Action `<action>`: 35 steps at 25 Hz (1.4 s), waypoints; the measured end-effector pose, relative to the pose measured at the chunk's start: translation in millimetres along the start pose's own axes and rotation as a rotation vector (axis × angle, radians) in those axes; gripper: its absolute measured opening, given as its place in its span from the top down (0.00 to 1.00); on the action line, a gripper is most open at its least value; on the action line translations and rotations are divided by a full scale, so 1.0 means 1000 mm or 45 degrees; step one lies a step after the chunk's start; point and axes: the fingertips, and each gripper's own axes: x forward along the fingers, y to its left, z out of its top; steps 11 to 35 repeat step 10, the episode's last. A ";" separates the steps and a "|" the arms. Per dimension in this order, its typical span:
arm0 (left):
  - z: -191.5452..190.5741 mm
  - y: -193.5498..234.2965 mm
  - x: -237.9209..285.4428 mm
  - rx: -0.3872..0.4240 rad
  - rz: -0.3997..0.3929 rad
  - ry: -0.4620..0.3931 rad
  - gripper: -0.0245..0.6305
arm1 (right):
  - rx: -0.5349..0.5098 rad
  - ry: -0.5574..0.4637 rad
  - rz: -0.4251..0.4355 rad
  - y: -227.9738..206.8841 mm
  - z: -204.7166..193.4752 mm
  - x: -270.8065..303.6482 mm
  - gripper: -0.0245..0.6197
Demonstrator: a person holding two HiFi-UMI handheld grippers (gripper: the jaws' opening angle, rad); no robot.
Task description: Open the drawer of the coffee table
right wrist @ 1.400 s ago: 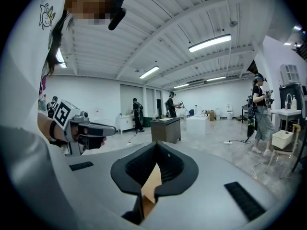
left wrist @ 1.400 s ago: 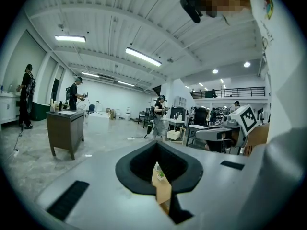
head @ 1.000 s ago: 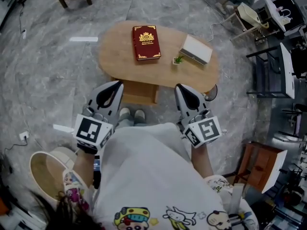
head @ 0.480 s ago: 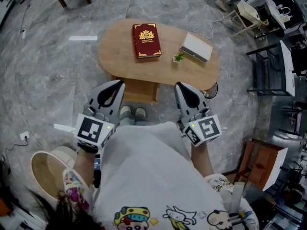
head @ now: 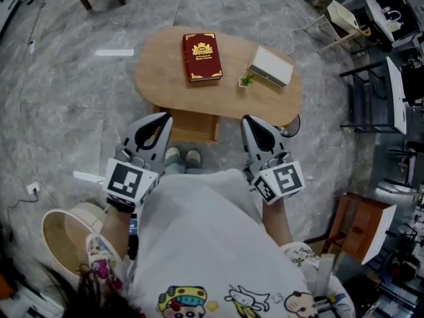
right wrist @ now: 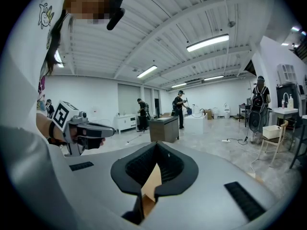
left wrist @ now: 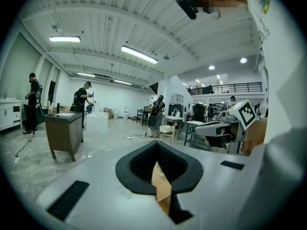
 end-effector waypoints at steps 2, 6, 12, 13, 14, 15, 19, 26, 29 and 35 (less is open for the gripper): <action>-0.001 0.000 0.000 -0.003 -0.001 0.003 0.96 | 0.004 0.004 0.000 0.000 -0.002 0.000 0.96; 0.001 0.000 0.001 0.000 0.000 0.005 0.96 | 0.011 0.006 -0.002 -0.001 -0.001 0.001 0.96; 0.000 0.002 0.000 0.001 0.005 0.011 0.96 | 0.010 0.005 0.006 0.000 0.001 0.004 0.96; 0.000 0.002 0.000 0.001 0.005 0.011 0.96 | 0.010 0.005 0.006 0.000 0.001 0.004 0.96; 0.000 0.002 0.000 0.001 0.005 0.011 0.96 | 0.010 0.005 0.006 0.000 0.001 0.004 0.96; 0.000 0.002 0.000 0.001 0.005 0.011 0.96 | 0.010 0.005 0.006 0.000 0.001 0.004 0.96; 0.000 0.002 0.000 0.001 0.005 0.011 0.96 | 0.010 0.005 0.006 0.000 0.001 0.004 0.96; 0.000 0.002 0.000 0.001 0.005 0.011 0.96 | 0.010 0.005 0.006 0.000 0.001 0.004 0.96; 0.000 0.002 0.000 0.001 0.005 0.011 0.96 | 0.010 0.005 0.006 0.000 0.001 0.004 0.96; 0.000 0.002 0.000 0.001 0.005 0.011 0.96 | 0.010 0.005 0.006 0.000 0.001 0.004 0.96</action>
